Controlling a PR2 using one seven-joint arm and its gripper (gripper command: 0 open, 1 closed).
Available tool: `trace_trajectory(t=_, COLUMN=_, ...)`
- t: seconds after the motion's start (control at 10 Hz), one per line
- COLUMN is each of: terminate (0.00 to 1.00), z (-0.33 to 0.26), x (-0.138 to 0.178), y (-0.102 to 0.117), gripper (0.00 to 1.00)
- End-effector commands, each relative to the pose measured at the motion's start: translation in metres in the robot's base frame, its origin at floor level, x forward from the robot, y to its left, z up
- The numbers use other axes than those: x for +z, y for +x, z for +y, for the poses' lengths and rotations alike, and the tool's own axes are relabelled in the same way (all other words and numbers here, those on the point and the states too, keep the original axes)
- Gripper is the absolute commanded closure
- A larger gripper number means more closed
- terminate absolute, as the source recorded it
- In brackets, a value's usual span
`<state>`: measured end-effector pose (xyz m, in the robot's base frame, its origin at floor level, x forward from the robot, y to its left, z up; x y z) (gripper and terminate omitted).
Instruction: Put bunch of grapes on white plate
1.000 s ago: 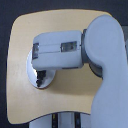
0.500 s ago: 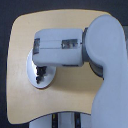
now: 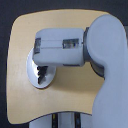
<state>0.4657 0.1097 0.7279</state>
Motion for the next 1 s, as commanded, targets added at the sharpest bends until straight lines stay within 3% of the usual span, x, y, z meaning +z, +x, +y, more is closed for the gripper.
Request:
trace_trajectory(t=0.0, terminate=0.00, z=0.004, x=0.010, y=0.001, gripper=1.00)
trace_trajectory(t=0.1, terminate=0.00, z=0.004, x=0.015, y=0.003, gripper=0.00)
trace_trajectory(t=0.4, terminate=0.00, z=0.001, x=0.034, y=0.004, gripper=0.00)
trace_trajectory(t=0.9, terminate=0.00, z=0.003, x=0.127, y=0.013, gripper=0.00)
